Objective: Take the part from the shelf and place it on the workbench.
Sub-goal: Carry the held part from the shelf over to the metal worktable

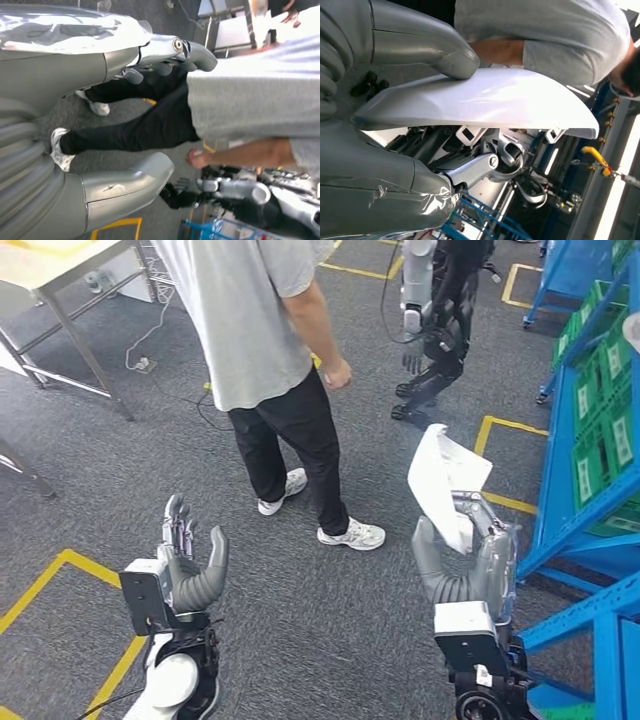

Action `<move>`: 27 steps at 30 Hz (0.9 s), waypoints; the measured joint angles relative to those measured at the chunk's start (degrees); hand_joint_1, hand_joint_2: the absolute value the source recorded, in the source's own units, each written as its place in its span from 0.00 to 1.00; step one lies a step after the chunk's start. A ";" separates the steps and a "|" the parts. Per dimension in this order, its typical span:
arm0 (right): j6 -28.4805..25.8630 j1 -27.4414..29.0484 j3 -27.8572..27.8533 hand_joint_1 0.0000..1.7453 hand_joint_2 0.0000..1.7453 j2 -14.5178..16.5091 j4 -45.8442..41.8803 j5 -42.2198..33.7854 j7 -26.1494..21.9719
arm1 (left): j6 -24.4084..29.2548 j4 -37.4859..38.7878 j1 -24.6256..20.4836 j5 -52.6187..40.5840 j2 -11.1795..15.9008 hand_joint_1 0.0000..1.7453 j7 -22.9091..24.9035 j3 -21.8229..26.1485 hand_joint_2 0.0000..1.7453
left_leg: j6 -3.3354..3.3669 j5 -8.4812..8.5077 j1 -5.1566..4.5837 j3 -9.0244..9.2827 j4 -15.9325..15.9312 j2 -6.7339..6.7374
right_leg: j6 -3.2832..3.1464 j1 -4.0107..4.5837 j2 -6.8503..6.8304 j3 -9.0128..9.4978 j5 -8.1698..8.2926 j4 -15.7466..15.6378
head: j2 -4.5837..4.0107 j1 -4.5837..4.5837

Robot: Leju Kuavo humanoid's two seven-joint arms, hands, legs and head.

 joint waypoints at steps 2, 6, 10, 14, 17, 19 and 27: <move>0.00 -0.07 0.03 1.00 1.00 0.00 0.02 -0.01 -0.01 | -0.01 0.00 0.04 -0.48 -0.03 0.00 -0.17 0.13 1.00 | 0.72 -0.11 0.18 0.28 -0.11 -1.38 | 0.65 -0.34 0.73 0.06 -1.02 0.65 | 0.00 0.22; 0.00 -0.07 0.12 1.00 1.00 -0.01 0.15 -0.67 -0.37 | -0.03 0.02 0.02 -2.70 -0.27 0.00 -1.91 0.37 1.00 | 1.72 -0.12 0.26 0.67 -0.32 -4.29 | 0.88 -0.47 6.85 -6.45 -7.47 14.44 | 0.00 1.75; 0.00 -0.05 0.39 1.00 1.00 -0.02 0.59 -2.07 -1.05 | -0.03 0.21 0.02 -3.74 -0.27 0.00 -3.90 0.37 1.00 | 1.79 -0.16 -0.08 1.03 -0.22 -8.15 | 0.09 -0.36 8.35 -7.90 -3.11 13.52 | 0.00 2.52; 0.00 -0.33 0.68 1.00 1.00 -0.10 0.70 -3.88 -0.99 | -0.07 0.23 0.15 -3.92 -0.02 0.00 -5.33 0.35 1.00 | 1.07 0.07 0.14 0.56 -0.09 -11.24 | -0.86 -0.45 13.56 -3.25 1.76 1.77 | 0.00 2.77; 0.01 -1.17 1.22 1.00 1.00 -0.14 0.83 -6.51 -0.61 | -0.05 0.16 0.67 -5.06 0.30 0.00 -5.60 0.33 1.00 | -0.06 0.24 0.17 -0.08 0.05 -11.28 | -1.42 -0.56 11.74 -2.37 2.07 0.64 | -0.01 2.57; 0.03 -1.89 1.85 1.00 1.00 -0.16 1.03 -8.36 -0.80 | -0.03 0.13 0.66 -5.72 0.55 0.00 -5.48 0.33 1.00 | -0.58 -1.77 -0.15 -1.67 3.13 -7.16 | -1.90 -0.77 9.90 -2.06 2.55 -0.14 | 0.00 1.74; 0.03 -3.06 3.61 1.00 1.00 -0.76 2.28 -9.97 -0.55 | -0.03 0.13 0.67 -8.40 1.19 0.00 -3.40 0.15 1.00 | -1.85 -1.99 0.72 -2.05 5.27 -0.39 | -1.44 -0.40 2.35 -1.78 1.74 -0.12 | 0.01 -0.58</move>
